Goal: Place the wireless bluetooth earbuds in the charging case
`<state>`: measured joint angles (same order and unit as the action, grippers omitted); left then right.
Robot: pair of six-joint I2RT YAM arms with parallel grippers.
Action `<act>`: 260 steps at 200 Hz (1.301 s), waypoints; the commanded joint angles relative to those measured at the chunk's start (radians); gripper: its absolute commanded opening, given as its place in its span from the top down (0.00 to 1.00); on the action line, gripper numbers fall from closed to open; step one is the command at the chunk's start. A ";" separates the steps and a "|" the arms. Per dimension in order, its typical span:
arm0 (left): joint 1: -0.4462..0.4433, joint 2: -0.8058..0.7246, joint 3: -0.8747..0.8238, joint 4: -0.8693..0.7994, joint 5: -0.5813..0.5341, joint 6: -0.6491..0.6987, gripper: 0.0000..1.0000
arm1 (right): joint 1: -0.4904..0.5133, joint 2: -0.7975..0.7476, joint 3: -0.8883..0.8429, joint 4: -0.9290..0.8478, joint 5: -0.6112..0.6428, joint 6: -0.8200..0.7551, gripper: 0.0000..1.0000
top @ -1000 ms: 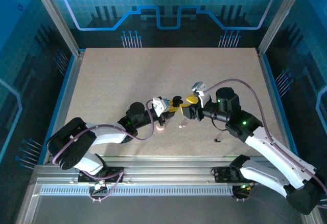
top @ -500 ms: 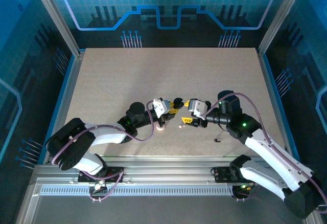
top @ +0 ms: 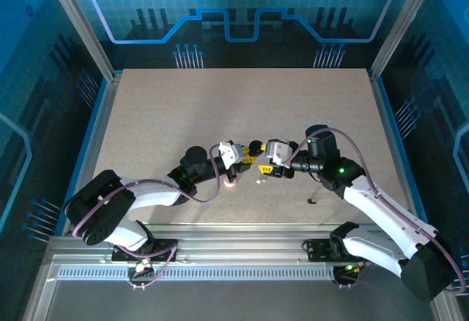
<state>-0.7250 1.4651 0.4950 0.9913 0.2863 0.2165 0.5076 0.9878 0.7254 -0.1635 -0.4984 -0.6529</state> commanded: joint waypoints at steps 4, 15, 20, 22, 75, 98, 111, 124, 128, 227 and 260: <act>-0.006 -0.022 0.016 0.011 0.036 0.014 0.90 | -0.024 -0.001 0.018 0.036 -0.063 -0.009 0.46; -0.007 -0.020 0.016 0.014 0.039 0.014 0.90 | -0.029 0.004 0.022 0.035 -0.070 -0.010 0.46; -0.006 -0.020 0.016 0.015 0.040 0.014 0.90 | -0.030 0.008 0.024 0.033 -0.072 -0.011 0.46; -0.006 -0.020 0.016 0.015 0.040 0.012 0.90 | -0.030 0.010 0.026 0.033 -0.072 -0.011 0.46; -0.006 -0.021 0.016 0.017 0.043 0.012 0.90 | -0.038 0.064 0.043 0.027 -0.092 -0.028 0.50; -0.005 -0.023 0.017 0.016 0.045 0.010 0.90 | -0.047 0.072 0.042 0.035 -0.101 -0.027 0.50; -0.007 -0.023 0.017 0.015 0.045 0.010 0.90 | -0.052 0.074 0.046 0.029 -0.106 -0.029 0.51; -0.006 -0.024 0.018 0.017 0.046 0.010 0.90 | -0.056 0.075 0.047 0.026 -0.106 -0.030 0.50; -0.006 -0.023 0.019 0.018 0.047 0.010 0.90 | -0.058 0.076 0.048 0.027 -0.106 -0.032 0.50; -0.005 -0.029 0.017 0.019 0.050 0.008 0.90 | -0.072 0.085 0.055 0.015 -0.121 -0.016 0.50; -0.006 -0.032 0.016 0.021 0.049 0.010 0.90 | -0.072 0.092 0.058 -0.008 -0.108 -0.027 0.50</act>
<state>-0.7250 1.4647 0.4950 0.9768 0.3119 0.2165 0.4484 1.0794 0.7483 -0.1432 -0.5919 -0.6743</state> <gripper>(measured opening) 0.182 0.498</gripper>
